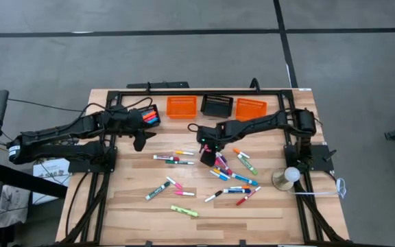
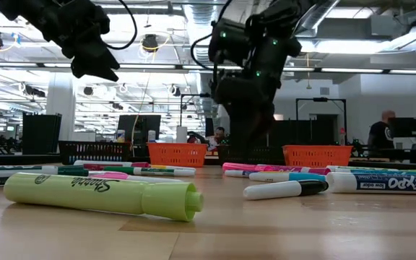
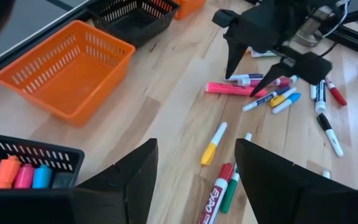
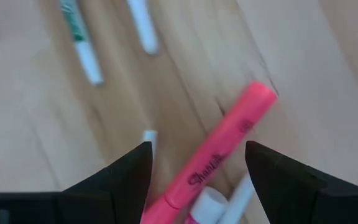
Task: Pick & Place Markers
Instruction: Put the large pink highlighter pen into the left black bin
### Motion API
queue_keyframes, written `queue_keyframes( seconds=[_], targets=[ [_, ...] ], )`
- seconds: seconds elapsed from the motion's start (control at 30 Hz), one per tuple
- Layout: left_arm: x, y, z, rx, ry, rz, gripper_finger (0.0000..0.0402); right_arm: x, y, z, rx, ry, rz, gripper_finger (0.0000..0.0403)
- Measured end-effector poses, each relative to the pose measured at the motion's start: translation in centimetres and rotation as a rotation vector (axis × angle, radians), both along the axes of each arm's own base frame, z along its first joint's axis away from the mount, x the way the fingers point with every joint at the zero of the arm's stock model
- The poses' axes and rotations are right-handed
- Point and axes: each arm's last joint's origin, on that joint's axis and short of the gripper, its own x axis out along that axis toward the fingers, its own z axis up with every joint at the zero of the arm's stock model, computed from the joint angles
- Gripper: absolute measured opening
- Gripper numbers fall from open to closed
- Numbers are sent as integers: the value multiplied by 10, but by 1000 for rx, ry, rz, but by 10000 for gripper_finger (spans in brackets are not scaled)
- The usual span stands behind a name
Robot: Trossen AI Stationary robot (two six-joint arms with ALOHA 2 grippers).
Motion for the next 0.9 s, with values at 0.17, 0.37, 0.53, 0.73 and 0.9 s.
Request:
queue_keyframes(
  seconds=[0.17, 0.37, 0.53, 0.73, 0.9],
  targets=[
    [0, 0, 0, 2, 2, -2, 214, -1, -8, -2, -10, 15, -52, 249],
    [0, 0, 0, 32, 9, -23, 214, -1, -16, -3, -30, 14, -93, 249],
    [0, 0, 0, 32, 9, -22, 214, 1, -12, -7, -26, 19, -89, 249],
    [0, 0, 0, 44, 9, -30, 214, 5, -12, -25, -27, 50, -90, 249],
    [0, 0, 0, 45, 8, -30, 214, 7, -12, -42, -40, 103, -124, 249]
  ],
)
